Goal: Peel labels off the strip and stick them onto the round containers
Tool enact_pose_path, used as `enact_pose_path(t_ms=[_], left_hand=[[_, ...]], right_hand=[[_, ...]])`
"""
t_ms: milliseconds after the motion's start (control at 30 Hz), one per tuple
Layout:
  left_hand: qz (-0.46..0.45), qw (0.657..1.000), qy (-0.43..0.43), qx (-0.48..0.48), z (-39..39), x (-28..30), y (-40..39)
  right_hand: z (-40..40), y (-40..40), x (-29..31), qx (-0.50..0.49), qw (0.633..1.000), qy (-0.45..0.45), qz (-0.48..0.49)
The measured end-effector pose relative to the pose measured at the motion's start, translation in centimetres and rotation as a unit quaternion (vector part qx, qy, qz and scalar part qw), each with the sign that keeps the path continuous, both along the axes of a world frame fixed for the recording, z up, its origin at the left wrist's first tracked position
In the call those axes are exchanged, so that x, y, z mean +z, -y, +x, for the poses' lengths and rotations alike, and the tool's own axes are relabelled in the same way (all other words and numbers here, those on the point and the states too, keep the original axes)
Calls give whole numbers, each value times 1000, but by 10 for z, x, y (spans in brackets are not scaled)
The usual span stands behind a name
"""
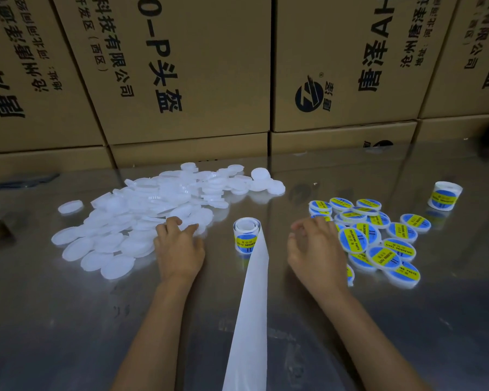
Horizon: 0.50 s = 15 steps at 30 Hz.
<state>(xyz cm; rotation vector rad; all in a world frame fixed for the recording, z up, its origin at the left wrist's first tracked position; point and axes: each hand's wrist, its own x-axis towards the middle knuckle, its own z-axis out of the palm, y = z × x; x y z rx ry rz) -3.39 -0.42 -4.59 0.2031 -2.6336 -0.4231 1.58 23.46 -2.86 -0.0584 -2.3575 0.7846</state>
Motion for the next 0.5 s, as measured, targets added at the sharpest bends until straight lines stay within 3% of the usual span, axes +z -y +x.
enact_pose_path(t_ms=[200,333,400,500], left_hand=[[27,997,-58,-45,-3,2,0],[178,972,-126,-89,3,11,-8],[329,935,-96,-91,8,21,-16],[533,833,-30,-148,16,40,-24]], right_hand=[[1,14,-8,76,997,17,5],[2,16,-8,94,995,17,-16],[2,17,-7,112,993,3,-39],[3,22,-4,155,981,-21,-119]])
